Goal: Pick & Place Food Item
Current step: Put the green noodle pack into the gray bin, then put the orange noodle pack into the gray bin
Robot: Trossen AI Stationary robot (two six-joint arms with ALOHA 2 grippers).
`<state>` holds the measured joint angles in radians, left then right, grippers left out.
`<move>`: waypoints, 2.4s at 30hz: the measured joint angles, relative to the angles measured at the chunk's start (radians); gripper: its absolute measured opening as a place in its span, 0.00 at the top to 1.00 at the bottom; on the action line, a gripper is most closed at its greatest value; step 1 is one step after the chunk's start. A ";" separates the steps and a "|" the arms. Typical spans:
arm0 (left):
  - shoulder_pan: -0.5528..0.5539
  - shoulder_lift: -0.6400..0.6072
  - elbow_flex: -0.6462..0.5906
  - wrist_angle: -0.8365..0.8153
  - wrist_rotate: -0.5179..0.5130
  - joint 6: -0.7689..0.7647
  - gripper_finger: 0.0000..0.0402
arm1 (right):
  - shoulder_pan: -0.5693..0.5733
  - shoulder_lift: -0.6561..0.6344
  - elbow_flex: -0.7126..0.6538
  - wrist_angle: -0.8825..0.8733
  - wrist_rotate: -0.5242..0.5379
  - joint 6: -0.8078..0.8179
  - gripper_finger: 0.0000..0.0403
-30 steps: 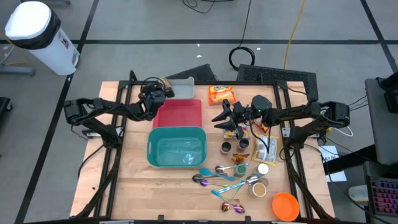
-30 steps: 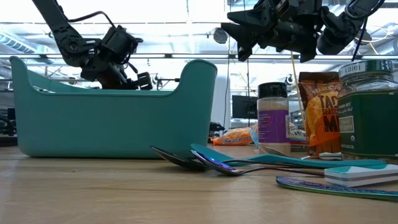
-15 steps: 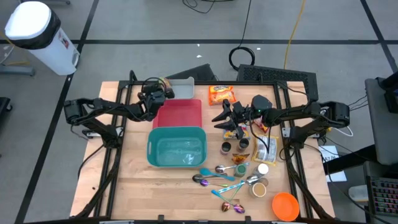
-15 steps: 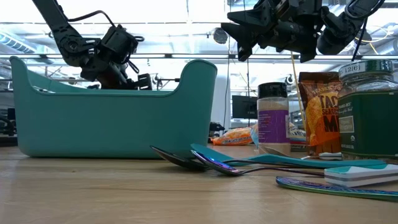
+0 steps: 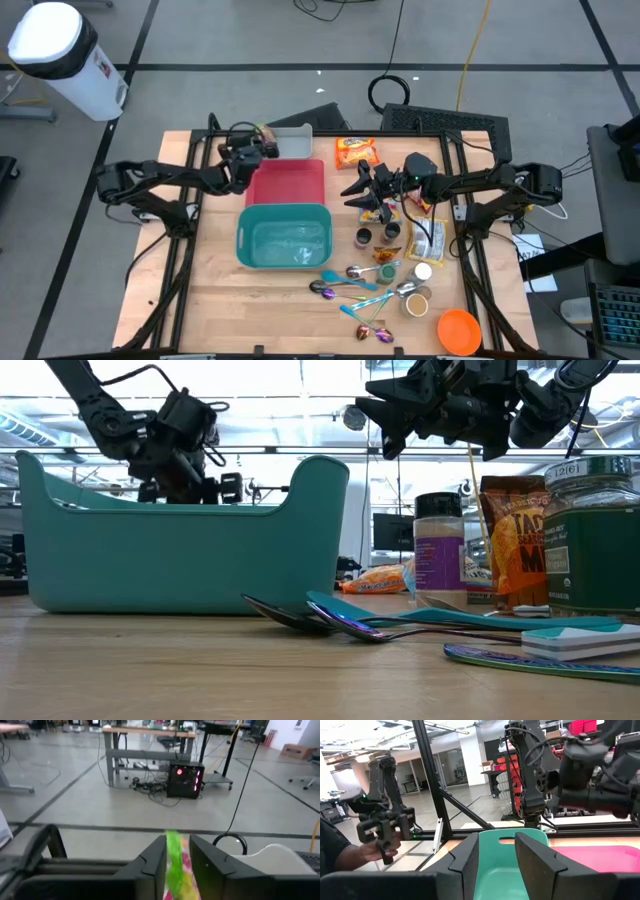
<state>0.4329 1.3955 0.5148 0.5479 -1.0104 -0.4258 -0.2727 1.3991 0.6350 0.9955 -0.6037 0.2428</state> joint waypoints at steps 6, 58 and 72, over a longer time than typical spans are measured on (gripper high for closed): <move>-0.033 -0.118 0.000 0.003 -0.038 0.107 0.63 | 0.000 0.000 0.000 -0.007 0.000 0.000 0.71; -0.078 -0.316 0.000 -0.015 0.410 0.398 0.46 | -0.513 0.151 0.077 -0.815 0.392 0.217 0.55; -0.078 -0.316 0.000 -0.024 0.411 0.367 0.46 | -0.509 0.201 0.076 -0.775 0.393 0.165 0.99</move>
<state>0.3550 1.0798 0.5152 0.5240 -0.5995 -0.0585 -0.7817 1.5997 0.7109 0.2202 -0.2109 0.4082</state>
